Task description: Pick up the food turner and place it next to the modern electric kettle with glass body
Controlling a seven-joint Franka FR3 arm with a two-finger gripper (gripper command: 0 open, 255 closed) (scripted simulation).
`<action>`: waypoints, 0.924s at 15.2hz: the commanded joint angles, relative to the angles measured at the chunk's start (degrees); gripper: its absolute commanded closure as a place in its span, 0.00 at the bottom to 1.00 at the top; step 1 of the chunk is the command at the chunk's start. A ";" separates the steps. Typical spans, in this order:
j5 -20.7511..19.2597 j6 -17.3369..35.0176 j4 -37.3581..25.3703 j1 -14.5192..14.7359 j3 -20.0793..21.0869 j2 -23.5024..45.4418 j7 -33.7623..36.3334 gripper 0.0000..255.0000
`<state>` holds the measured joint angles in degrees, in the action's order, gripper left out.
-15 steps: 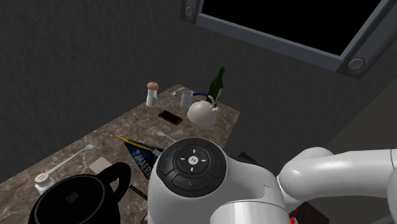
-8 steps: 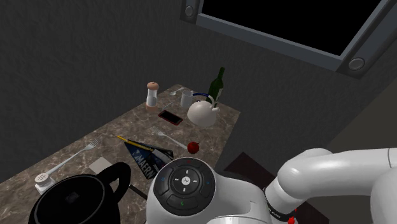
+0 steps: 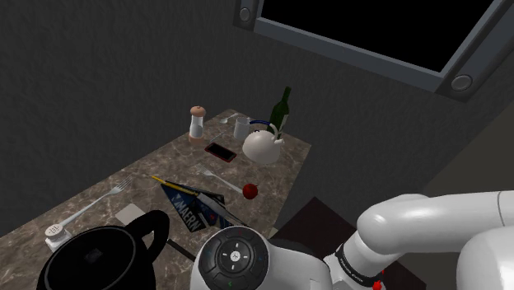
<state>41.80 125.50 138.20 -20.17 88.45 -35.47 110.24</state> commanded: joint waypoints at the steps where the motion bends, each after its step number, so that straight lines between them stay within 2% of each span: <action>1: 0.79 1.42 0.03 -1.97 2.61 0.18 -0.25 1.00; 10: 5.58 7.27 0.52 -10.40 13.78 -0.43 -2.64 1.00; 14: 5.61 7.25 0.52 -10.39 13.77 -0.46 -2.66 1.00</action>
<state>47.35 132.70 138.68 -30.56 102.18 -35.93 107.59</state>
